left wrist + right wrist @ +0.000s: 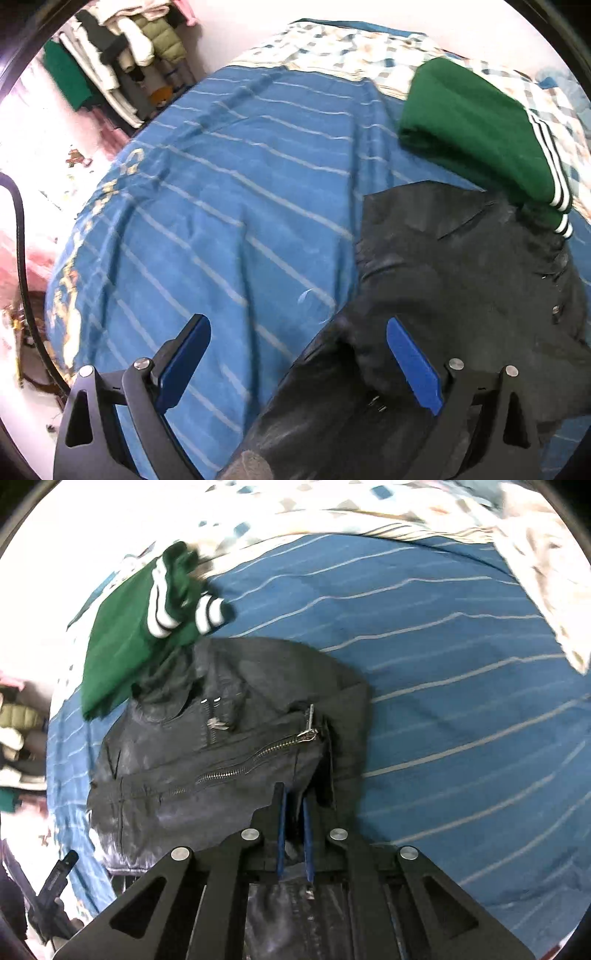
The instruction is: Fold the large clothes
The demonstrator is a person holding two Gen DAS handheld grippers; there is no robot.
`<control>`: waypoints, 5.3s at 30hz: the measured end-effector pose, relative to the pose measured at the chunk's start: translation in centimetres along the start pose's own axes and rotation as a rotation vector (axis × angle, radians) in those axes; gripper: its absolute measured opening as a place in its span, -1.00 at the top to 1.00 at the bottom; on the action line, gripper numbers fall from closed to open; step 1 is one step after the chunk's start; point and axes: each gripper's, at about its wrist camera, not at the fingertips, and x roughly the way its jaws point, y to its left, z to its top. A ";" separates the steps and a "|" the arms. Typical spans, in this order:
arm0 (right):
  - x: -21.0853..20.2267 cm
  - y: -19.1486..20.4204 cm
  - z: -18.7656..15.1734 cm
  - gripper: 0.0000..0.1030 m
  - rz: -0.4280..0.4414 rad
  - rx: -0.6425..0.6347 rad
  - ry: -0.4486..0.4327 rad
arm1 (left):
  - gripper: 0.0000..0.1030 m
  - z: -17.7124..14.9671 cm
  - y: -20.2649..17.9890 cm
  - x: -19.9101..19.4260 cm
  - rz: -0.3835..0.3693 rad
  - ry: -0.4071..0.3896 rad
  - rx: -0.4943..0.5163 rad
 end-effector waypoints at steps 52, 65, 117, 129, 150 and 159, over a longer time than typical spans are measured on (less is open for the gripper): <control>6.0 -5.2 -5.2 0.41 -0.015 -0.238 0.342 | -1.00 -13.2 -6.0 2.9 0.357 0.151 0.117; 5.5 -7.1 -3.4 -0.28 -0.036 -0.262 0.410 | -1.00 -15.9 -8.0 0.8 0.540 0.116 0.127; 0.4 -20.4 6.8 -0.69 0.299 -0.193 0.434 | 0.76 -26.0 -25.3 -7.8 0.420 0.110 0.313; 8.2 -11.3 5.5 0.47 0.601 0.127 0.518 | 0.77 -23.0 -21.3 -9.0 0.213 0.119 0.304; 2.2 30.8 -3.1 0.63 0.168 -0.454 0.408 | 0.67 -11.9 7.2 -2.2 -0.331 0.303 -0.214; 7.4 33.6 -3.6 -0.33 0.378 -0.432 0.573 | 0.38 -14.2 13.0 5.5 -0.567 0.481 -0.606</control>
